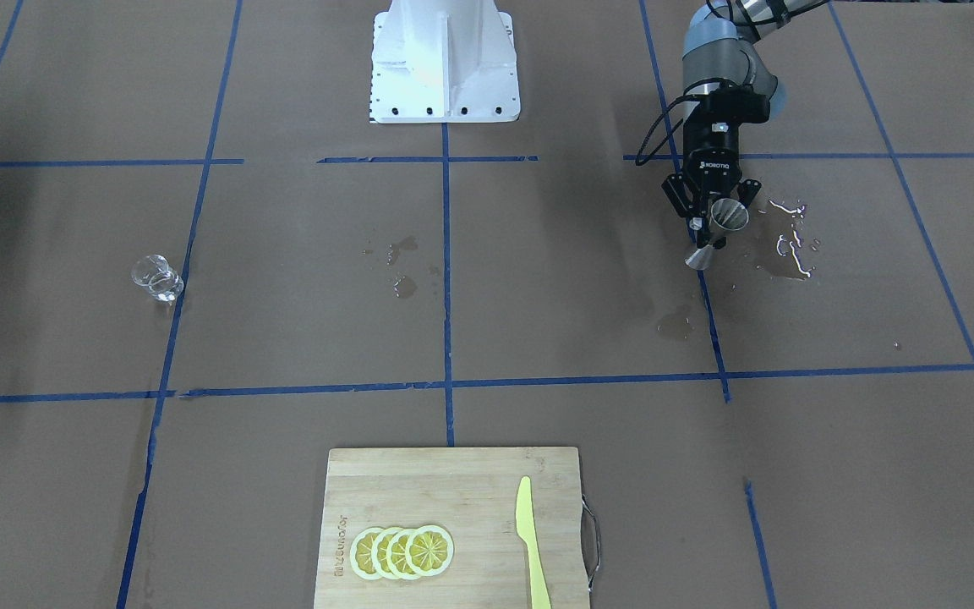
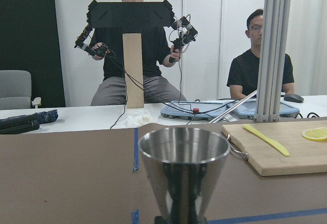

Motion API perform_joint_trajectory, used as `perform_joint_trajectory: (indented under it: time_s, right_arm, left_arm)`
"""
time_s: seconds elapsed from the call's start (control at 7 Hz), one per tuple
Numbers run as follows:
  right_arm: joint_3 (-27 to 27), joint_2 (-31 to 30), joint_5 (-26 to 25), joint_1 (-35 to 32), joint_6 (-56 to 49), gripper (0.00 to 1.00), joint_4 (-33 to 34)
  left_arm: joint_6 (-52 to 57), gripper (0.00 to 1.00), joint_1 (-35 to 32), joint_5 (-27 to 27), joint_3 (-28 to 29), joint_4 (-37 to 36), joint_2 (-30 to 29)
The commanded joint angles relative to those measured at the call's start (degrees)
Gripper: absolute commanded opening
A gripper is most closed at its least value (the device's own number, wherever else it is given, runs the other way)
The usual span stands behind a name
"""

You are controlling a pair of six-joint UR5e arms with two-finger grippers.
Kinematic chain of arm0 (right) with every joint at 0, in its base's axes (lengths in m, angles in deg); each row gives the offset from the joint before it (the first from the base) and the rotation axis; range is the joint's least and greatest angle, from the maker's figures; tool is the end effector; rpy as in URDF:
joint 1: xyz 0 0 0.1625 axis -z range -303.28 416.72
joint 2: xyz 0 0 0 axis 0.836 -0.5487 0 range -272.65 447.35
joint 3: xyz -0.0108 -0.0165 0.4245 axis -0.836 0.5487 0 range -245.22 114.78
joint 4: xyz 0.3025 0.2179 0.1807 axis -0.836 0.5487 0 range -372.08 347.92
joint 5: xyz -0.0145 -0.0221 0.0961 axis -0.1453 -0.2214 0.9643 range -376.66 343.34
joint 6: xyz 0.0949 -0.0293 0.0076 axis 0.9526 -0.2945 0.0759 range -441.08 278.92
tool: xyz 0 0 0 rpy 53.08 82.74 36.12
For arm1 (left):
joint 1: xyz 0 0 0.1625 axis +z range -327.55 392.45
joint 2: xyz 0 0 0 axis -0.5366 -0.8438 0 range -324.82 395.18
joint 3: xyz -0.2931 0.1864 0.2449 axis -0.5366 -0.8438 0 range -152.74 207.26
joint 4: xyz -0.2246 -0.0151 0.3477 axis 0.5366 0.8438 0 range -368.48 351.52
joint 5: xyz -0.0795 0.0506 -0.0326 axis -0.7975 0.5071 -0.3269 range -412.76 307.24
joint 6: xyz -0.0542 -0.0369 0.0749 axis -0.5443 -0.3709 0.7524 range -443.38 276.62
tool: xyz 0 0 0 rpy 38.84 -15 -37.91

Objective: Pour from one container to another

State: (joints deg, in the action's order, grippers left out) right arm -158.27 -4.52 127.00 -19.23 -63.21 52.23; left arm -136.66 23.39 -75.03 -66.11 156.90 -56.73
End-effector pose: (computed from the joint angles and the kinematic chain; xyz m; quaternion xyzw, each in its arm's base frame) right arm -0.0684 -0.4921 0.5867 0.0787 -0.4791 -0.0759 0.8709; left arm 0.4169 -0.2947 0.4588 0.6004 0.3298 -0.1990 0.7008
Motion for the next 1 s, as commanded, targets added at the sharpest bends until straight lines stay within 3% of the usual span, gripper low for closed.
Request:
perform_joint_trajectory:
  time_s: [0.0, 0.14, 0.29, 0.57, 0.71, 0.86]
  right_arm:
    - [-0.2, -0.33, -7.02, 7.25, 23.21, 1.0, -21.29]
    - [-0.29, -2.59, -16.3, 13.65, 30.4, 1.0, -31.94]
    - [-1.68, -2.96, -21.53, 18.24, 33.35, 1.0, -36.66]
    - [-11.22, -5.06, -27.0, 23.97, 40.74, 1.0, -36.62]
    - [-15.37, -9.86, -35.65, 28.87, 40.76, 1.0, -36.62]
    - [-18.11, -13.48, -55.66, 39.19, 40.76, 1.0, -36.62]
  left_arm:
    - [3.17, 0.0, -0.08, -3.46, 0.47, -0.06, -3.96]
    - [4.41, 0.0, -0.25, -5.06, 0.56, -0.06, -4.06]
    - [5.29, 0.0, -1.3, -6.29, 0.65, 0.03, -4.06]
    - [9.57, 0.0, -2.44, -7.09, 1.35, 0.2, -5.63]
    - [11.17, 0.0, -3.58, -7.01, 2.74, 0.12, -8.6]
    - [11.19, 0.0, -4.03, -7.27, 3.37, 0.38, -9.24]
